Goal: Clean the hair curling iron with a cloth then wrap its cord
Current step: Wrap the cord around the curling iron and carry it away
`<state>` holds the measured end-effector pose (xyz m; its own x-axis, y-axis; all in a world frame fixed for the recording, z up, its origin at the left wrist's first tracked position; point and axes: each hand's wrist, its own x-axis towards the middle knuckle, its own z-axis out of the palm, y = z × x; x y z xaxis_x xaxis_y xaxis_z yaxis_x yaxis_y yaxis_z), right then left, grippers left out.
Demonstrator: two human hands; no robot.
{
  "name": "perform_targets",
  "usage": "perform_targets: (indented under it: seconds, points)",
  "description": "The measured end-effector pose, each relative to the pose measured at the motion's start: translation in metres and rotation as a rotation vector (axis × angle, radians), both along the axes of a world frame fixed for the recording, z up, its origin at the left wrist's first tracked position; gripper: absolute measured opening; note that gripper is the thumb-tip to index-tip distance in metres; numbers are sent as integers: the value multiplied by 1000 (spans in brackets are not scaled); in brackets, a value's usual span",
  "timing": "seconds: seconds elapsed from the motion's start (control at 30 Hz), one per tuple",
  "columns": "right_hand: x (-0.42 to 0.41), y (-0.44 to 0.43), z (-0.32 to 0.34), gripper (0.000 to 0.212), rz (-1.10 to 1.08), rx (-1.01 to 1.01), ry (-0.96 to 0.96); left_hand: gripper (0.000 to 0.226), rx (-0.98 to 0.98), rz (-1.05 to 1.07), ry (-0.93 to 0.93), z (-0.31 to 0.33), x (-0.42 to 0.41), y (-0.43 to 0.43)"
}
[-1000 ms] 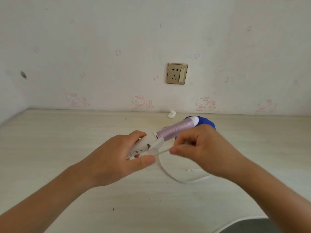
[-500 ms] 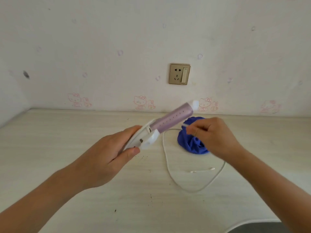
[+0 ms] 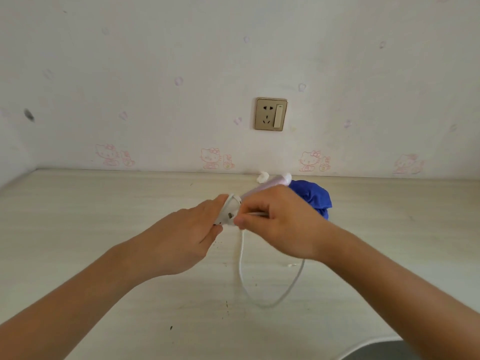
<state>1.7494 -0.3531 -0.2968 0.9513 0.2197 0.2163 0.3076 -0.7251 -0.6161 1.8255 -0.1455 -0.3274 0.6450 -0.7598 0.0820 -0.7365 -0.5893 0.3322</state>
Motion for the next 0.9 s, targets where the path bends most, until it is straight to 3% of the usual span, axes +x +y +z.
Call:
perform_targets:
  seconds: [0.07, 0.2, 0.4, 0.47, 0.6, 0.67, 0.77, 0.9]
  points:
    - [5, -11, 7, 20, -18, 47, -5, 35, 88, -11, -23, -1, -1, 7]
    - [15, -34, 11, 13, -33, 59, 9, 16, 36, -139, 83, 6, -1, 26]
    - [23, -73, 8, 14, -40, 306, 57, 38, -207, -288, 245, 16, 4, 53]
    - [22, -69, -2, 12, -93, 260, 57, 42, -339, -272, 244, 15, 4, 55]
    - [6, -20, -30, 42, 4, -31, 241, 46, -447, -138, 192, 8, 7, 39]
    - [-5, 6, -31, 46, 96, -141, 233, 45, -399, -87, 109, 4, 11, 27]
    - [-9, 10, -12, 41, 117, -88, 142, 32, -206, -13, 24, 6, 19, 25]
    - [11, -30, 17, 26, -16, 115, -28, 30, -11, -138, 171, 6, 19, 45]
